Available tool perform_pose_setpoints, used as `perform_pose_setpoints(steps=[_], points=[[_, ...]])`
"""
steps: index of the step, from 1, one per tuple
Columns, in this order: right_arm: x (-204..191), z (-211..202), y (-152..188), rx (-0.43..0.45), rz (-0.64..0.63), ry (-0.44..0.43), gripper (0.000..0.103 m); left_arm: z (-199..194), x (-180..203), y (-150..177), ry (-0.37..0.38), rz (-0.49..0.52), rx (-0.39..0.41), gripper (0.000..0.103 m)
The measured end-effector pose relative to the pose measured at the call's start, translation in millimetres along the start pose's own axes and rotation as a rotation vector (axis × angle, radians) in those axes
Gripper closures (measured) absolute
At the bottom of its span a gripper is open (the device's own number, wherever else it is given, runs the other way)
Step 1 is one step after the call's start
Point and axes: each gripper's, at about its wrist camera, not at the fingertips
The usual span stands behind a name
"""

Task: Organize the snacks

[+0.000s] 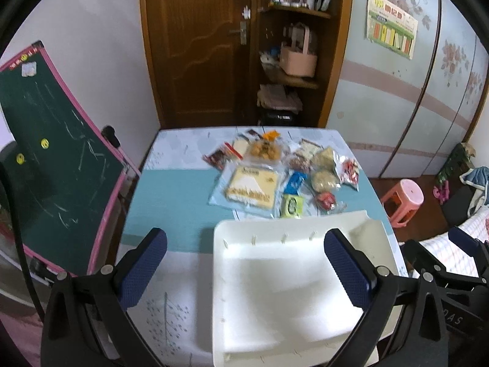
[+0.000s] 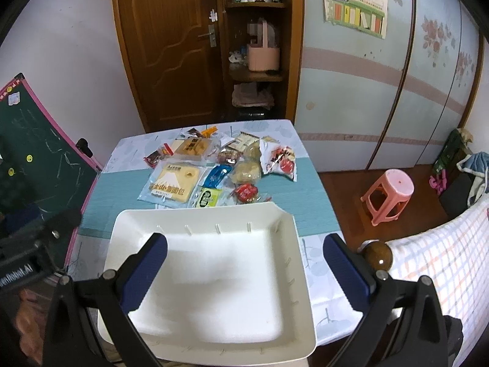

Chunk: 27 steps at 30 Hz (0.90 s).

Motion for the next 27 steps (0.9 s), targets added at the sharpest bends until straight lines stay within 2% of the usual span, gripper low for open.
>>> perform_pose_setpoints(steps=[6,9,14,18,24,27], points=[[2,-2,-11,0.011,0.001,0.001,0.001,-9,-5,-11,-0.011,-0.002,0.048,0.001],[5,-5,-16,0.023,0.007,-0.005,0.001,-16,-5,-15,-0.025,0.012,0.098,0.001],[6,-5,-26,0.039,0.006,0.01,0.001,-24,-6,-21,0.011,0.033,0.148,0.001],[10,-3,-35,0.029,0.006,-0.003,0.001,-25,-10,-29,0.034,0.022,0.123,0.001],[16,-11,-58,0.082,-0.004,0.011,0.001,-27,-6,-52,-0.02,0.092,0.104,0.001],[18,-19,-79,0.119,-0.016,0.016,0.001,-29,-7,-68,-0.004,0.111,0.096,0.001]])
Point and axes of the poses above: each gripper's, at about its wrist camera, not at the fingertips, and z roughly the way its jaws point, x to its right, y to its underside, and after that the axes turned 12 degrees about y, right-handed
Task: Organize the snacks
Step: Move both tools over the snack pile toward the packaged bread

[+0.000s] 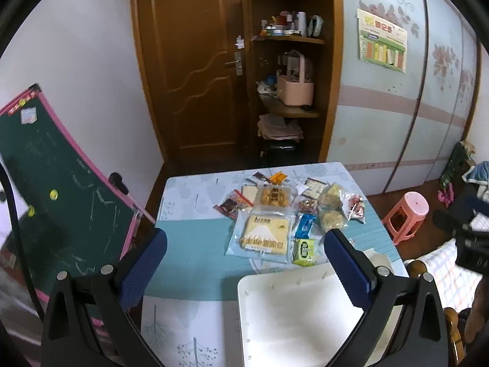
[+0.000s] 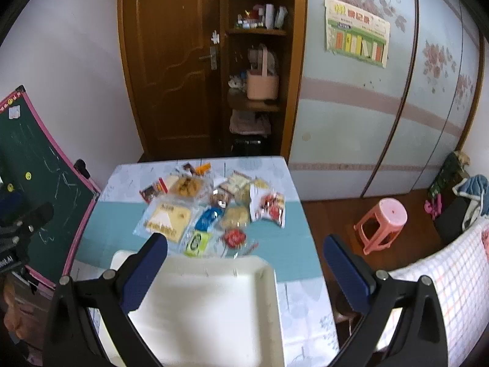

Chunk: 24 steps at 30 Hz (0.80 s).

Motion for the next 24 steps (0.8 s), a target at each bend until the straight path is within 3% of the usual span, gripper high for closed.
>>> perform_pose_setpoints(steps=[8,15,19,24], points=[[1,-10,-64,0.093,-0.036,-0.007,0.001,2,-9,-54,-0.034,0.057,0.031,0.001],[-12,6,-102,0.109,-0.084,-0.008,0.001,33,-8,-85,-0.087,0.134,0.028,0.001],[-30,53,-114,0.027,-0.128,-0.009,0.001,76,-7,-96,-0.069,0.163,-0.022,0.001],[-40,135,-109,-0.153,-0.106,-0.032,0.001,148,-13,-90,-0.016,0.159,-0.13,0.001]])
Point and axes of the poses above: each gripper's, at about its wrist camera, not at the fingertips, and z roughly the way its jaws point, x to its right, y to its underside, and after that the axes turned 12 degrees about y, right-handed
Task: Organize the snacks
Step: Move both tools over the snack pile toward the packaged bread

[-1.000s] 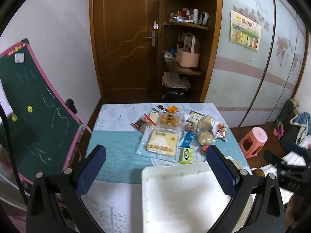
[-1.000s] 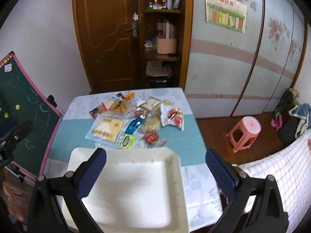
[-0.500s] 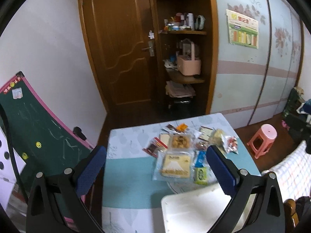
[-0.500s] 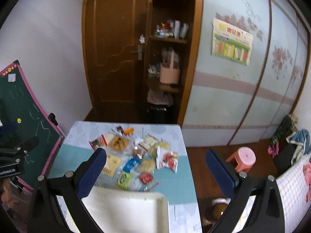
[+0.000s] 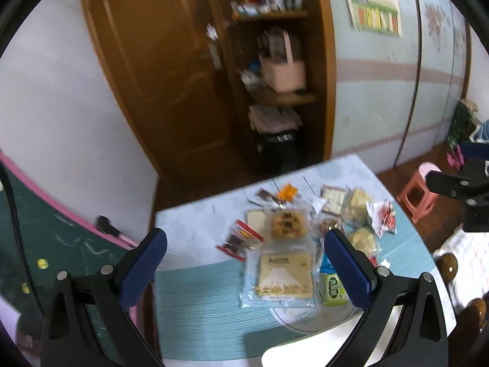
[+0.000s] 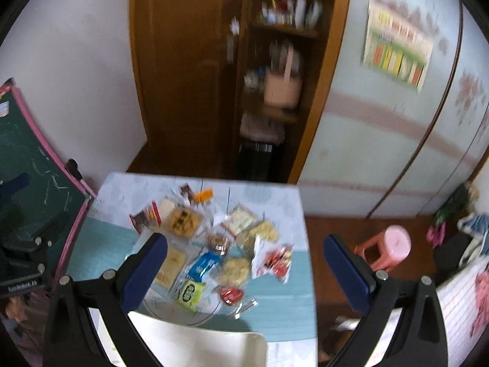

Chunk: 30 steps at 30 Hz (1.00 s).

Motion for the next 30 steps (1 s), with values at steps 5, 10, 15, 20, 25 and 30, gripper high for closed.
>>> perform_pose_setpoints(steps=[5,10,15,20,25,30], points=[[-8,75,10,-0.145,0.016,-0.014,0.004,85,-1,17,0.027,-0.031,-0.132,0.001],[-13,139,29,-0.302,0.05,-0.048,0.01,149,-7,43,0.073,-0.109,-0.261,0.001],[-24,182,54,-0.434,0.064,-0.081,0.01,199,-9,73,0.104,-0.163,-0.384,0.001],[-35,212,72,-0.532,0.091,-0.11,0.01,225,-12,90,0.095,-0.184,-0.463,0.001],[-45,230,80,-0.587,0.114,-0.144,0.01,237,-10,99,0.097,-0.18,-0.503,0.001],[-51,240,82,-0.615,0.12,-0.155,0.013,246,5,98,0.12,-0.165,-0.525,0.001]])
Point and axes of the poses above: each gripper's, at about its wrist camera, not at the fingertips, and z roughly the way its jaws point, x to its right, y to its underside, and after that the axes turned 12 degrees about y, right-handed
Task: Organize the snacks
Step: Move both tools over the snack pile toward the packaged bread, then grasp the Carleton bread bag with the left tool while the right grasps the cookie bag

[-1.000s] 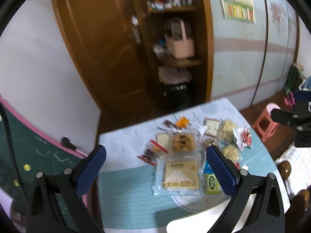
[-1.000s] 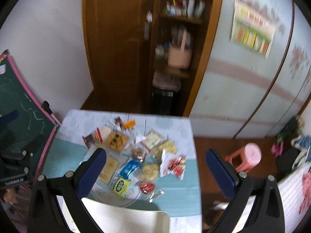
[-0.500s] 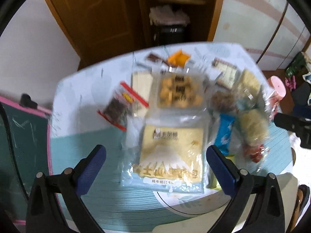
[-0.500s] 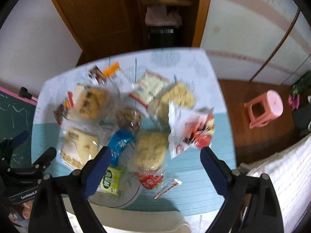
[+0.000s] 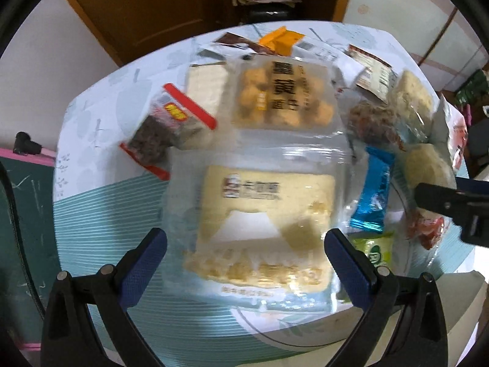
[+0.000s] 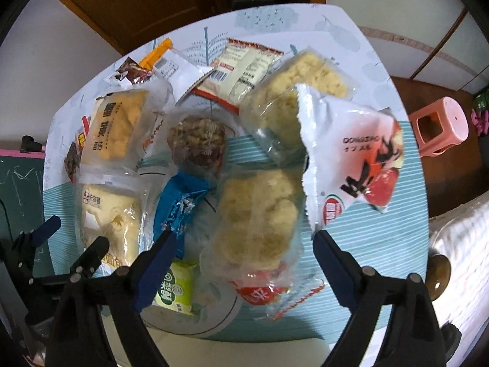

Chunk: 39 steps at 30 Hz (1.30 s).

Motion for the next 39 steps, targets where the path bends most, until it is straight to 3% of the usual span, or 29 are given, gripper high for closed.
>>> perform_pose_setpoints(steps=[10,16,21,23,28,31,35,39], points=[[-4,18,1,-0.054,-0.003,0.017,0.027,30,24,-3,-0.053,0.016,-0.093,0.0],[-5,27,0,-0.076,0.001,0.01,0.036,42,38,-3,-0.113,0.046,-0.115,0.0],[-6,30,-1,-0.071,-0.019,0.02,0.043,43,40,-2,-0.104,0.038,-0.114,0.0],[-7,30,2,-0.067,-0.021,0.021,0.052,43,39,-1,-0.105,0.038,-0.11,0.001],[-8,20,14,-0.065,-0.038,-0.011,0.059,33,33,2,-0.086,0.034,-0.066,0.017],[-12,13,23,-0.051,-0.052,-0.017,0.061,23,34,5,-0.053,0.028,-0.04,0.034],[-12,2,34,-0.031,-0.055,-0.036,0.062,5,32,6,0.032,-0.007,-0.029,0.085],[-4,-12,37,-0.012,-0.058,-0.057,0.063,-2,15,11,0.101,-0.058,-0.017,0.094]])
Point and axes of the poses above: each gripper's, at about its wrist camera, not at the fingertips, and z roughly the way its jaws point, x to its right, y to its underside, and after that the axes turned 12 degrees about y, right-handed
